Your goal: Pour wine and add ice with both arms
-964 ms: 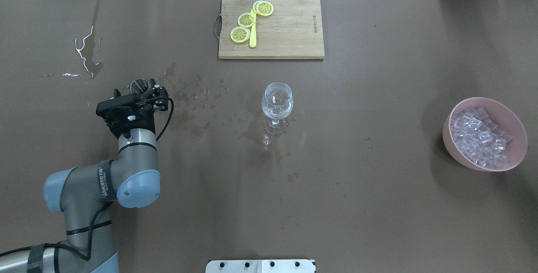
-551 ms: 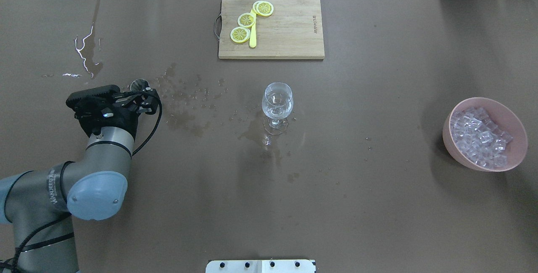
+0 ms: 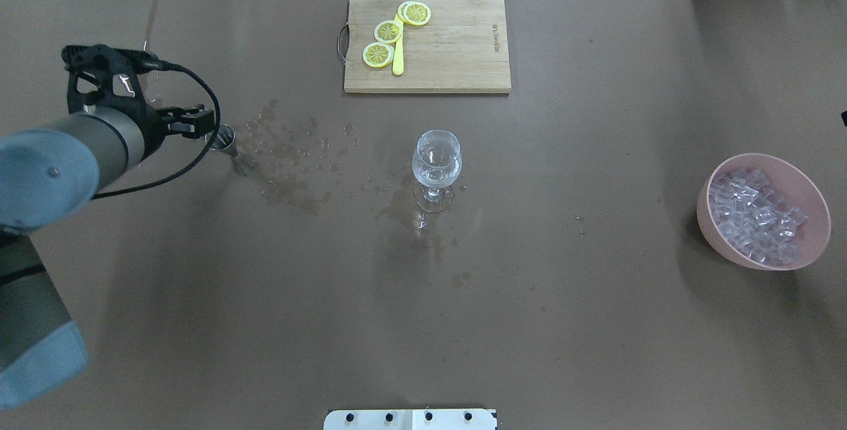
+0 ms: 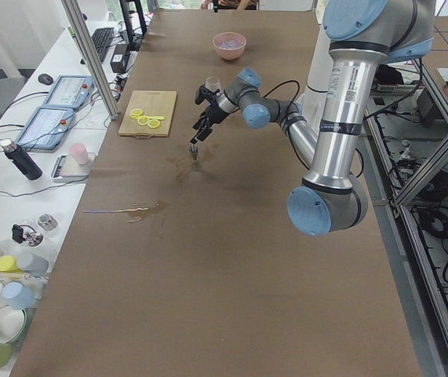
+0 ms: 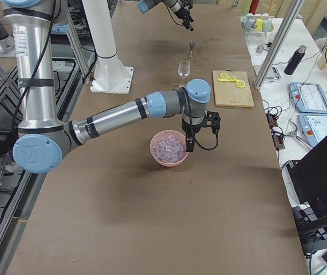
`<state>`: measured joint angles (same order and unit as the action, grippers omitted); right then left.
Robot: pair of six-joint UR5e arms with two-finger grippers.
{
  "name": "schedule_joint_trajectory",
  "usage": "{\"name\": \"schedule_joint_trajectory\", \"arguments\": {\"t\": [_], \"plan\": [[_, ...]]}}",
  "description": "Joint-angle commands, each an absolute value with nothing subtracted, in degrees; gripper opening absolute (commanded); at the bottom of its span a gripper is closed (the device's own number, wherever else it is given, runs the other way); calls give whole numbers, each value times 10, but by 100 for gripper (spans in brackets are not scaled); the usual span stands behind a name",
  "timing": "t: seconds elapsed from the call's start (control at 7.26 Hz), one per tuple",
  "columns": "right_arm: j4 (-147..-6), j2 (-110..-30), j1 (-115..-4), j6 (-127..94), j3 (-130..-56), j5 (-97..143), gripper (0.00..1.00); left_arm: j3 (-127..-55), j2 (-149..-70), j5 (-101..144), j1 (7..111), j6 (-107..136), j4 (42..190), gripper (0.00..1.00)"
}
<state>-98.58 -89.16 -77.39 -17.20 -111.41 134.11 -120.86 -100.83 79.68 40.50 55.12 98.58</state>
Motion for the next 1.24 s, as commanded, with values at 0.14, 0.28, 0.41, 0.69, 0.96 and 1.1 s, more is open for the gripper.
{"name": "schedule_joint_trajectory", "arguments": {"t": [0.14, 0.28, 0.41, 0.69, 0.96, 1.1], "plan": [[-810, -952, -660, -283, -1133, 1280, 100, -1131, -1036, 1115, 628, 379, 979, 99], [-790, -965, -631, -283, -1130, 1259, 100, -1086, -1083, 1190, 676, 339, 955, 99], [-789, -970, -612, -293, -1129, 1256, 99, -1085, -1083, 1196, 685, 282, 948, 99], [-788, -979, -585, -292, -1124, 1253, 97, -1078, -1083, 1195, 691, 277, 947, 99], [-788, -975, -553, -288, -1106, 1221, 93, -1078, -1085, 1195, 691, 276, 947, 99], [-788, -972, -552, -287, -1106, 1221, 91, -1078, -1085, 1195, 691, 276, 947, 99]]}}
